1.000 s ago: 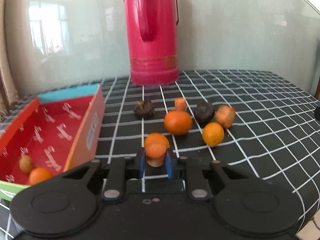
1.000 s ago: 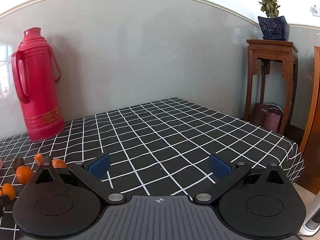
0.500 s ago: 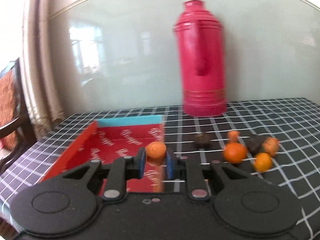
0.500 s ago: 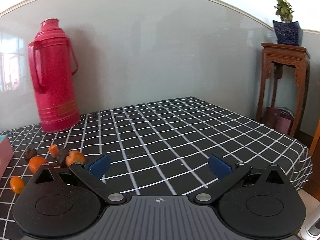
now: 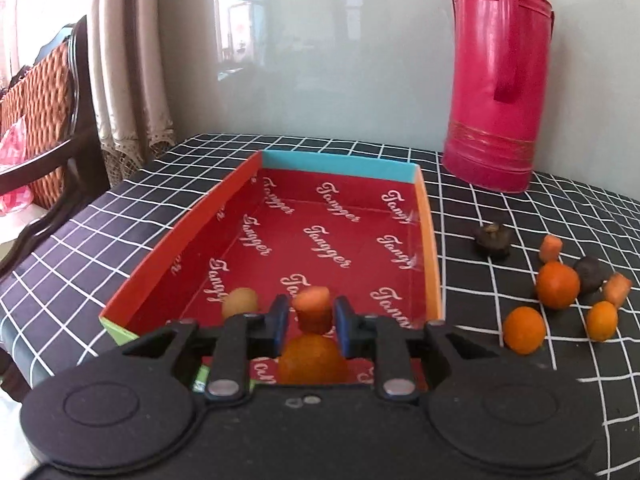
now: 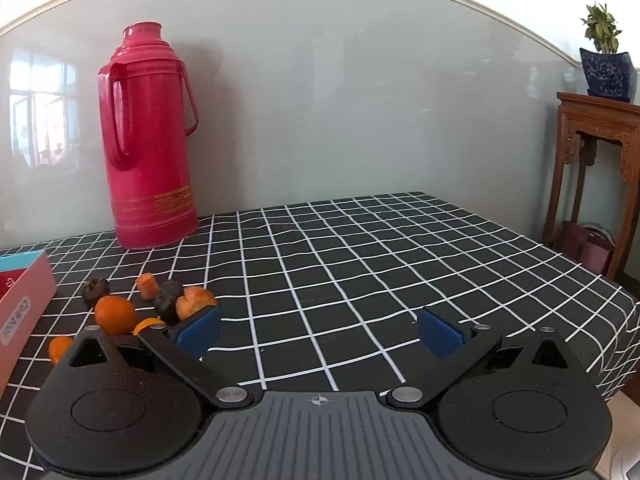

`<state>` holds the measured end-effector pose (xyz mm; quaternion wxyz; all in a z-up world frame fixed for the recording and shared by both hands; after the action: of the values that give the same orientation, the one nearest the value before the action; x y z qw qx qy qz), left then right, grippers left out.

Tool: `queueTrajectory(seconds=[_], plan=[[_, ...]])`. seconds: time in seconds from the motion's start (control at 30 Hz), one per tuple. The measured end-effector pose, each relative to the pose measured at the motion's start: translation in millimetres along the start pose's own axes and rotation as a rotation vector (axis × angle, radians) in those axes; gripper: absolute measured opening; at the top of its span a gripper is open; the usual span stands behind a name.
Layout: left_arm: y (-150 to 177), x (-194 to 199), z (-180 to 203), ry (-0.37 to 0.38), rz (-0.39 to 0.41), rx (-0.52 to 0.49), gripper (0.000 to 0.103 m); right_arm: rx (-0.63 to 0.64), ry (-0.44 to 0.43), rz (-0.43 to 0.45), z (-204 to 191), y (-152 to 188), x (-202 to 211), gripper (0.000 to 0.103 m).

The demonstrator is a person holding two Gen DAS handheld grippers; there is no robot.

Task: Organize fruits
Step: 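Carry the carrot piece into the red box and open the left gripper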

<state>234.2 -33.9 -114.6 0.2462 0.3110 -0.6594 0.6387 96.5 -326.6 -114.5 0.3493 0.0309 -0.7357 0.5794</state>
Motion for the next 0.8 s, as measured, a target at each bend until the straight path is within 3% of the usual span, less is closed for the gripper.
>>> queueTrajectory(seconds=[0.2, 0.23, 0.3, 0.33, 0.47, 0.8], plan=[[0.5, 1.9, -6.2, 0.000, -0.005, 0.026, 0.030, 0.008, -0.027, -0.004, -5.6, 0.8, 0.5, 0.103], [0.3, 3.1, -6.8, 0.000, -0.001, 0.029, 0.035, 0.012, -0.032, -0.004, -7.1, 0.8, 0.6, 0.103], [-0.6, 6.3, -8.9, -0.006, 0.016, 0.034, 0.058, 0.016, -0.044, -0.004, -10.0, 1.0, 0.7, 0.103], [-1.9, 8.9, -10.5, -0.020, 0.031, 0.039, 0.075, 0.017, -0.052, -0.005, -11.7, 1.1, 0.6, 0.103], [-5.0, 21.8, -19.4, -0.037, 0.095, 0.035, 0.077, 0.017, -0.091, -0.010, -19.2, 1.5, 0.6, 0.103], [-3.9, 27.9, -63.0, -0.107, 0.095, 0.101, 0.093, 0.052, -0.186, 0.000, -50.2, 4.4, 1.1, 0.103]])
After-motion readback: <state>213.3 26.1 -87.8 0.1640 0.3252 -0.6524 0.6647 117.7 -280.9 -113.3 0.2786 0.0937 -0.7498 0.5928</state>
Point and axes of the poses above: each gripper's, at about its wrist camera, not at the fingertips, and x roughly against the way its jaws point, z to its right, y to its underside, the point moved 5 cm from there along -x, roughly the way its jaws point, and after that the axes turned 10 degrees about -z, right-handed, at the moved point
